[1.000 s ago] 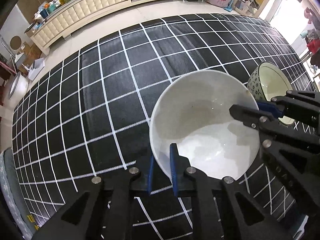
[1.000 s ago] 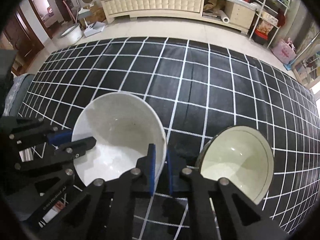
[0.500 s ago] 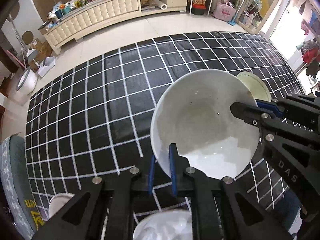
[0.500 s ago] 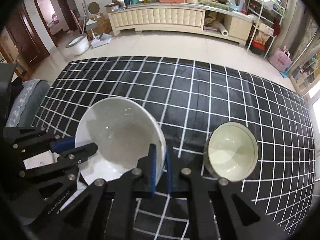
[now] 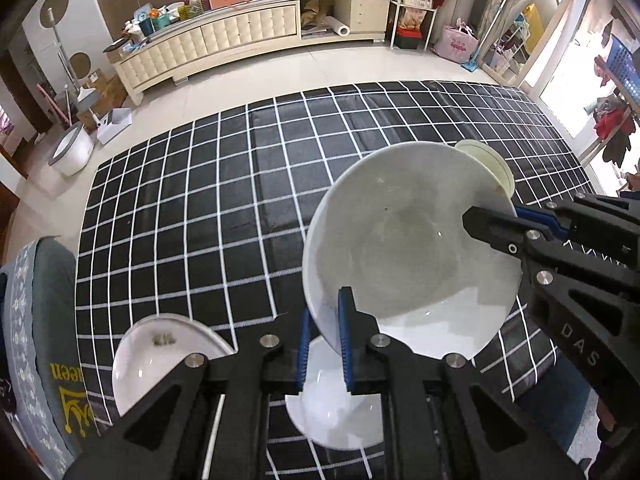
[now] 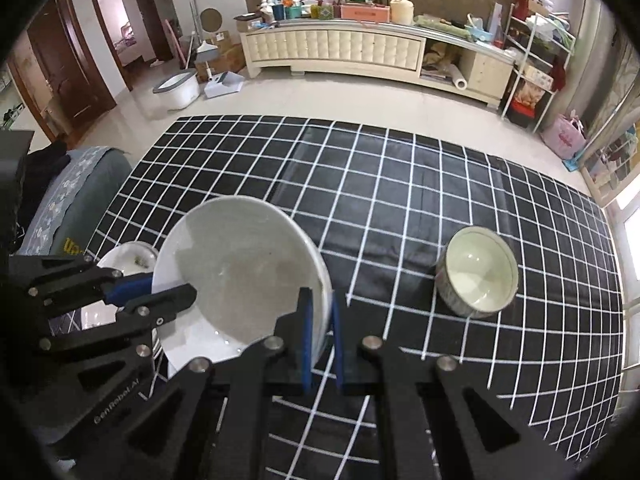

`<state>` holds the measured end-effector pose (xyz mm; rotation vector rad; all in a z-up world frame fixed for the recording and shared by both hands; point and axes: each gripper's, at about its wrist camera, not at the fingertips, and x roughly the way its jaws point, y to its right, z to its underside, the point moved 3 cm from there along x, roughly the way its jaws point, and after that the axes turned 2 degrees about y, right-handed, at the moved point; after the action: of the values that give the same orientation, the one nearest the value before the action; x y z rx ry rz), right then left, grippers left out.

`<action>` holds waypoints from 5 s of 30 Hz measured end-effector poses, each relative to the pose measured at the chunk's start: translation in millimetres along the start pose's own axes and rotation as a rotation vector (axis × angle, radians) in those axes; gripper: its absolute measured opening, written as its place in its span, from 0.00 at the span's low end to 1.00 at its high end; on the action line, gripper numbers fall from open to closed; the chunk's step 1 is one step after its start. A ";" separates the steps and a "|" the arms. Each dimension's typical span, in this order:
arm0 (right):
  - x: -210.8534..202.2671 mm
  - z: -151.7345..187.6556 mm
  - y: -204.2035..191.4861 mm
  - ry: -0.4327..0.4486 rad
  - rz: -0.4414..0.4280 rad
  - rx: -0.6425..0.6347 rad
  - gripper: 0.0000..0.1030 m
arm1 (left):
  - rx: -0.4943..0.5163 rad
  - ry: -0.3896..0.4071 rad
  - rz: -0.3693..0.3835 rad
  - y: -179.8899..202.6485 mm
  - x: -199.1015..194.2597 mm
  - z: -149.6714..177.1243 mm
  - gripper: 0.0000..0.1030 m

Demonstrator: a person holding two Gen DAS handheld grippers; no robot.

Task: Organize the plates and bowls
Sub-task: 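Carry the plain white bowl with the right gripper and lower it into the red-patterned bowl, then open the right gripper and lift it off the nested bowls, then move the right gripper to the floral-patterned bowl, then grasp the floral bowl rim with the right gripper and lift it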

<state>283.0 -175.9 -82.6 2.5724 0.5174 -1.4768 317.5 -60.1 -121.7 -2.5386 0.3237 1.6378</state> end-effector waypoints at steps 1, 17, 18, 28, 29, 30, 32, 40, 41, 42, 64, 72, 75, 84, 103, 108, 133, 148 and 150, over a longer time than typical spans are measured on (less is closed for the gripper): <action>-0.8 3.2 -2.7 -0.002 -0.002 0.000 0.12 | -0.004 0.002 0.000 -1.3 -2.9 5.3 0.11; 12.2 49.9 -42.3 -0.072 -0.035 -0.012 0.12 | -0.048 -0.045 -0.006 -19.4 -2.4 78.0 0.11; 13.2 54.3 -43.6 -0.077 -0.036 -0.010 0.12 | -0.052 -0.051 -0.006 -20.4 0.0 82.2 0.11; 37.4 72.3 -46.8 -0.146 -0.042 0.013 0.12 | -0.062 -0.095 -0.016 -18.9 21.6 104.2 0.11; 39.4 73.4 -46.2 -0.152 -0.045 0.016 0.12 | -0.063 -0.100 -0.013 -19.1 24.0 105.5 0.11; 41.4 74.5 -45.5 -0.157 -0.048 0.020 0.12 | -0.064 -0.104 -0.010 -19.9 26.1 106.4 0.11; 44.0 76.0 -45.3 -0.162 -0.050 0.025 0.12 | -0.063 -0.108 -0.008 -20.4 28.9 107.4 0.11; 56.9 76.5 -44.9 -0.189 -0.043 0.035 0.12 | -0.067 -0.116 -0.009 -24.6 39.2 102.4 0.11; 58.8 76.9 -44.7 -0.195 -0.040 0.036 0.12 | -0.067 -0.116 -0.008 -24.3 40.5 102.1 0.11; 59.1 76.2 -45.6 -0.190 -0.038 0.034 0.12 | -0.067 -0.115 -0.009 -24.5 41.2 102.0 0.11; 29.1 72.7 -38.5 -0.165 -0.042 0.091 0.12 | -0.094 -0.068 -0.011 -31.0 14.7 97.4 0.11; 2.8 68.0 -34.5 -0.112 -0.036 0.079 0.12 | -0.078 -0.019 -0.012 -24.6 -11.4 90.4 0.14; -6.6 66.8 -30.8 -0.094 -0.033 0.076 0.12 | -0.071 -0.002 -0.010 -19.2 -20.1 85.3 0.18; -31.7 57.4 -10.8 -0.022 -0.026 0.092 0.34 | -0.041 0.050 -0.005 0.2 -35.5 65.2 0.32; -59.9 28.3 81.9 0.076 0.039 0.176 0.59 | 0.007 0.141 0.018 56.2 -46.2 -17.7 0.47; -53.5 23.6 108.9 0.074 0.045 0.200 0.60 | 0.045 0.145 0.020 80.9 -33.7 -41.5 0.48; 35.6 21.5 203.5 -0.036 0.060 0.277 0.62 | 0.088 0.007 0.017 138.2 101.6 -111.8 0.50; 75.5 30.0 217.7 -0.109 0.024 0.278 0.62 | 0.097 -0.065 0.015 148.7 166.8 -117.6 0.50; 78.1 32.5 221.5 -0.109 0.038 0.289 0.62 | 0.107 -0.066 0.017 150.5 171.4 -117.9 0.50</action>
<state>371.6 -373.8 -178.7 2.6695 0.2553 -1.7838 455.3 -251.0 -224.3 -2.4053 0.4156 1.6591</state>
